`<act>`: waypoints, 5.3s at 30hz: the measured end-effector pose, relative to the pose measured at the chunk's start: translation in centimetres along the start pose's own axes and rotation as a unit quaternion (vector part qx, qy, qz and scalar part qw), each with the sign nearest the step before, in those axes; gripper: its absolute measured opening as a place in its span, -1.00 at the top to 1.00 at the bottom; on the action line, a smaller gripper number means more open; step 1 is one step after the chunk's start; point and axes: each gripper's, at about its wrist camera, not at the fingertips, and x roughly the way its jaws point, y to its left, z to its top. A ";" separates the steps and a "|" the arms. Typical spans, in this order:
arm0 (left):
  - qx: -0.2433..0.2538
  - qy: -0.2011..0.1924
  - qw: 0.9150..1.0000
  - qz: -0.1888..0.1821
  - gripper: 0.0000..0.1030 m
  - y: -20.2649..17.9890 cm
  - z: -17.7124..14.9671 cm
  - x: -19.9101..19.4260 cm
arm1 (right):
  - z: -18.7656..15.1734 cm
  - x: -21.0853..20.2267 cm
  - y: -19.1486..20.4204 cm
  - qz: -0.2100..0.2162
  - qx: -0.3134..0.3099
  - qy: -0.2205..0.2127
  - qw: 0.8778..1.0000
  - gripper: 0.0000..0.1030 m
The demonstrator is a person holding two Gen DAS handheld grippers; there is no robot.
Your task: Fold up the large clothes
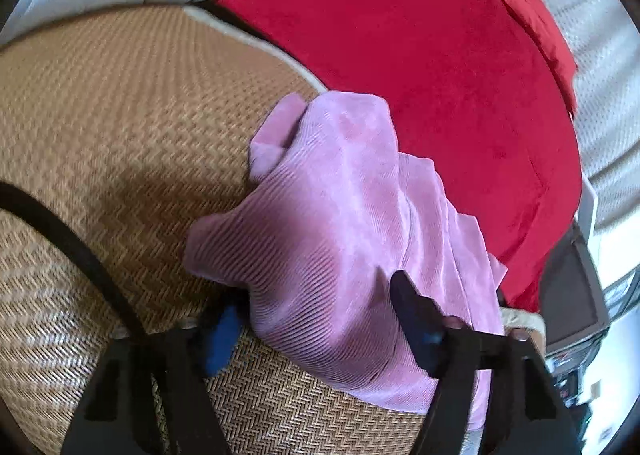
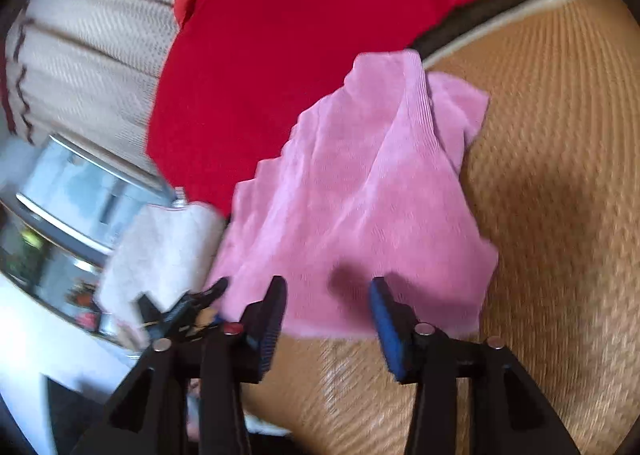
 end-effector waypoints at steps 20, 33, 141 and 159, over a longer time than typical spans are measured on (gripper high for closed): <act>-0.002 0.013 1.000 -0.023 -0.33 -1.0 -0.3 -0.2 | 1.6 2.6 -0.6 -0.071 0.080 -0.135 0.985 -0.38; 0.023 -0.021 0.999 -0.015 0.61 -2.8 -1.3 -0.8 | 2.4 4.3 0.4 -0.144 0.026 -0.168 0.975 0.53; 0.114 -0.022 0.987 0.115 -0.26 -7.1 -4.5 -2.4 | 0.2 13.1 12.5 -0.187 -0.197 0.007 0.962 0.28; 0.093 -0.066 0.986 0.123 -0.26 -5.0 -1.3 -4.6 | 2.5 5.6 3.1 -0.201 -0.097 -0.086 0.971 0.27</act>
